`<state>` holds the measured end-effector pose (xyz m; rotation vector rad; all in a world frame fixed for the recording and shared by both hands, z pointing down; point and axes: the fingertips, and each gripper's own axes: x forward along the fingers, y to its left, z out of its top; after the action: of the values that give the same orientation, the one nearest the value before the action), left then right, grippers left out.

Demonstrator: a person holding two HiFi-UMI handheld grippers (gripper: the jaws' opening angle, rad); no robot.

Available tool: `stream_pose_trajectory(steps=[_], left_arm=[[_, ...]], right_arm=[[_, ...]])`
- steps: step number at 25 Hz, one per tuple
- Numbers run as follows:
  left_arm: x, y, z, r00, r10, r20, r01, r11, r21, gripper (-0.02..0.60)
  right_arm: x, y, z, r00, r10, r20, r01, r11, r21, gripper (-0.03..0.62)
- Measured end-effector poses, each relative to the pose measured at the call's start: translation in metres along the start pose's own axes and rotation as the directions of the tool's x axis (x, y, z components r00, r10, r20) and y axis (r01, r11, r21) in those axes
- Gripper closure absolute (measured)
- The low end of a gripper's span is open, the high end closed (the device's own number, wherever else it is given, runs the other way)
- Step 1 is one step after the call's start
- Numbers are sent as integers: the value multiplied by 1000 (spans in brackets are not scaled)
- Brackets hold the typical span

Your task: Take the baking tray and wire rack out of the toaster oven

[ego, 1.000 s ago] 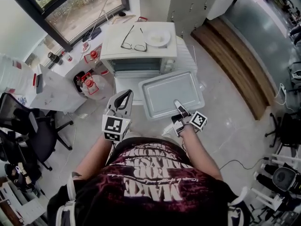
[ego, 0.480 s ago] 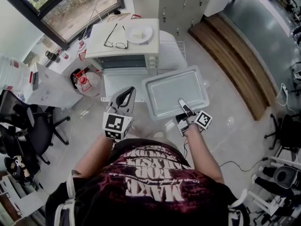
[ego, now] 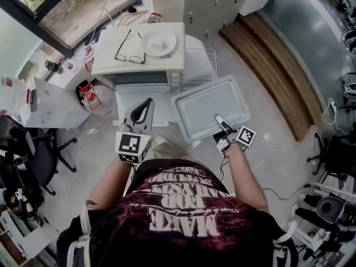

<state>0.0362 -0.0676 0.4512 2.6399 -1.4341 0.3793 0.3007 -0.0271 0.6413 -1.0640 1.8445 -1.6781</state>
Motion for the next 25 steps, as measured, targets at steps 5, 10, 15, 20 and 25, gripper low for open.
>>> stream_pose_trajectory(steps=[5, 10, 15, 20, 25], left_arm=[[31, 7, 20, 999, -24, 47, 25, 999, -22, 571], [51, 18, 16, 999, -15, 35, 16, 1000, -25, 571], [71, 20, 14, 998, 63, 1, -63, 997, -48, 571], [94, 19, 22, 981, 193, -17, -194, 979, -57, 571], [109, 11, 31, 921, 388, -25, -387, 907, -166, 572]], right_arm=[[7, -4, 20, 992, -28, -121, 21, 998, -66, 588], [24, -12, 43, 983, -16, -185, 1, 997, -81, 588], [47, -28, 72, 964, -1, -267, -19, 997, -70, 588], [76, -45, 108, 910, 33, -414, -59, 997, -50, 588], [105, -65, 149, 794, 28, -607, -87, 994, -67, 588]])
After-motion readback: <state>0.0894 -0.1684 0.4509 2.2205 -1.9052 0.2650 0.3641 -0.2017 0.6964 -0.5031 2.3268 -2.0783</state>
